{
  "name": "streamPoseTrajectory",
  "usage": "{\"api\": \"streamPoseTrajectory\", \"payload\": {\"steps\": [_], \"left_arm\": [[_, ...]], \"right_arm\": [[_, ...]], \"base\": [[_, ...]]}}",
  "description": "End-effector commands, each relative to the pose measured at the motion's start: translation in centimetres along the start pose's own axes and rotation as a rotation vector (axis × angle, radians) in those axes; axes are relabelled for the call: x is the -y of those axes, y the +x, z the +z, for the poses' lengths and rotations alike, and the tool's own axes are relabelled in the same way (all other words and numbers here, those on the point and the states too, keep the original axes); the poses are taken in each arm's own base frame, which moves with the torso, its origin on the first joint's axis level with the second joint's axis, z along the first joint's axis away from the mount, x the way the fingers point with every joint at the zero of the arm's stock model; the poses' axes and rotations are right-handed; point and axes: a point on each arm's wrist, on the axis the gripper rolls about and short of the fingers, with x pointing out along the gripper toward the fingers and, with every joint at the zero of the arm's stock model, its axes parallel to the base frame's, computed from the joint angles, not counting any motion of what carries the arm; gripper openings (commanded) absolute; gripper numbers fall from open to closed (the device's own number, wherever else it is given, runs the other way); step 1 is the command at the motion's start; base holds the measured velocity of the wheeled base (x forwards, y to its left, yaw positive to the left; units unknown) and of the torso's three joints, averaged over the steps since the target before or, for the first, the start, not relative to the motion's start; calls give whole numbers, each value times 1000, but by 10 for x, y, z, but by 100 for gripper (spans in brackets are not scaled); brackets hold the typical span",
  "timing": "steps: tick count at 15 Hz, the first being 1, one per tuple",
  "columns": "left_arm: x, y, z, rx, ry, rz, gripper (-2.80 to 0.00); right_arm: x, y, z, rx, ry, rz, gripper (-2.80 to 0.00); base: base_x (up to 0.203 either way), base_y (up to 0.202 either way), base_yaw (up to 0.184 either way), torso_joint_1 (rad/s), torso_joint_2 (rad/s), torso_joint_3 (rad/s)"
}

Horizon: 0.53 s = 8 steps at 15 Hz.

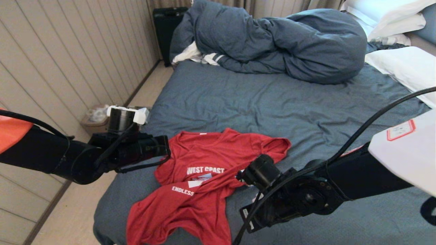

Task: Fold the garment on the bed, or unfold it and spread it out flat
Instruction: Unford the red T-shirt

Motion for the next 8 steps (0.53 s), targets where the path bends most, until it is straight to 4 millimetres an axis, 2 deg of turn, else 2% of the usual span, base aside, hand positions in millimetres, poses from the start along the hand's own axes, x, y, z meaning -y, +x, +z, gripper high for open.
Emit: {"api": "streamPoseTrajectory", "payload": {"steps": [1,8], "left_arm": [[-1,1,-1,-2,-3,2,-280],[-1,2,-2,-5,-3,3,-280]], "right_arm": [[-7,14,-6,-39,-19,-1,0],[-25,37,-21,-87,-58,13,0]], "base": [[0,0,0,0,0,0],[0,0,0,0,0,0]]}}
